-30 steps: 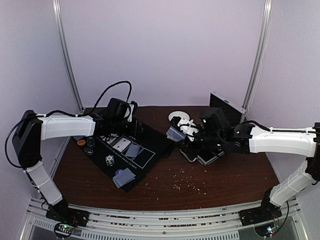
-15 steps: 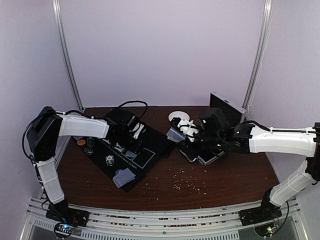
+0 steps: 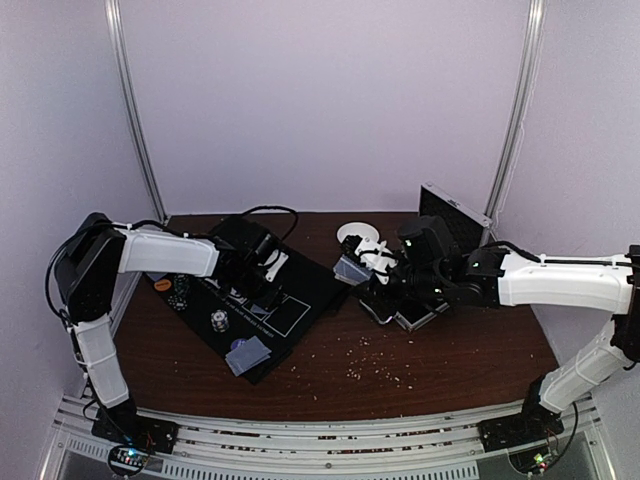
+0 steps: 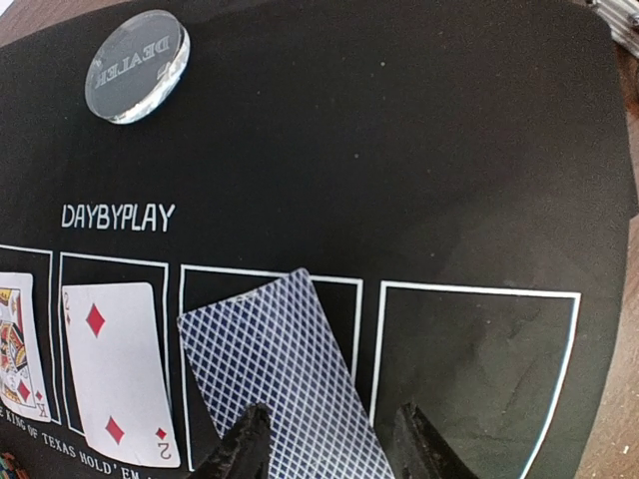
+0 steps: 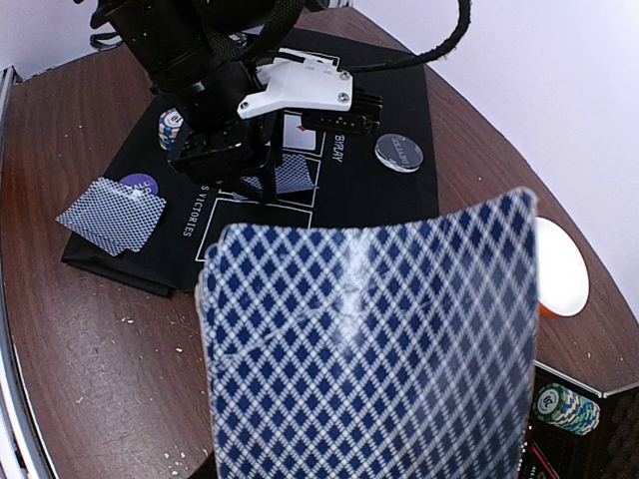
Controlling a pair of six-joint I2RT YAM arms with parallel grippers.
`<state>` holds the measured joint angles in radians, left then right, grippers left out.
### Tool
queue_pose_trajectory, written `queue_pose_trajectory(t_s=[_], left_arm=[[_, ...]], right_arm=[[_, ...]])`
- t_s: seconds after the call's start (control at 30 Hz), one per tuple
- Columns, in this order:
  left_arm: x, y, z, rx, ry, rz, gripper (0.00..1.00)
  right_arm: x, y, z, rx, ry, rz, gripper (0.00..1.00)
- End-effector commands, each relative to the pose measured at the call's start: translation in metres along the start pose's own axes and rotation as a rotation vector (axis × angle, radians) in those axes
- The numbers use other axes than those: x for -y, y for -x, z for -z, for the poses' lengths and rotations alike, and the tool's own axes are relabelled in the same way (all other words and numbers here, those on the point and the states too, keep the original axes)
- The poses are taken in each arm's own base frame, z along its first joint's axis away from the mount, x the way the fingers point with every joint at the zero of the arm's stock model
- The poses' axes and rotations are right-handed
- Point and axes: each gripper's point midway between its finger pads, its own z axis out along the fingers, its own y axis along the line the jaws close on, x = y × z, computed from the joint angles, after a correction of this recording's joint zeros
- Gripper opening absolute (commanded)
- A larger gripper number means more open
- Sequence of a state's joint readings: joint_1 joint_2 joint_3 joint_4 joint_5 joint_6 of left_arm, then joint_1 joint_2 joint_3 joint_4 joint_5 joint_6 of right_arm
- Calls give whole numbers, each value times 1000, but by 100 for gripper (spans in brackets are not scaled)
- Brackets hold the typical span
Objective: Distribute texas hold em gaming equipment
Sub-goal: Adjust the poker card in the community card area.
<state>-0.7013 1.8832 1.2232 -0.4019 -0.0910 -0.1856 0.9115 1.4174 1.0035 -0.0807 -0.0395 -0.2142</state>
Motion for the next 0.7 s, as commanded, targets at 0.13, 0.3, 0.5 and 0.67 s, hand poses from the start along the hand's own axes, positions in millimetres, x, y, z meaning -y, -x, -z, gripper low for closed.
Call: queue_pose_trajectory(t_s=[0.13,0.3,0.5,0.67], left_arm=[[-6,-4,-11,-29,37,-29,45],[-18,-4,-5,-31,103,-40,45],[-25,-10,-1,-50,146,-56,45],[-26,-15,1,-61,147,-71,45]], right_arm=[[3,10,3,23,-3,4,40],[3,10,3,22,-3,5,40],[3,10,3,21,-1,4,40],[3,11,4,21,-3,6,40]])
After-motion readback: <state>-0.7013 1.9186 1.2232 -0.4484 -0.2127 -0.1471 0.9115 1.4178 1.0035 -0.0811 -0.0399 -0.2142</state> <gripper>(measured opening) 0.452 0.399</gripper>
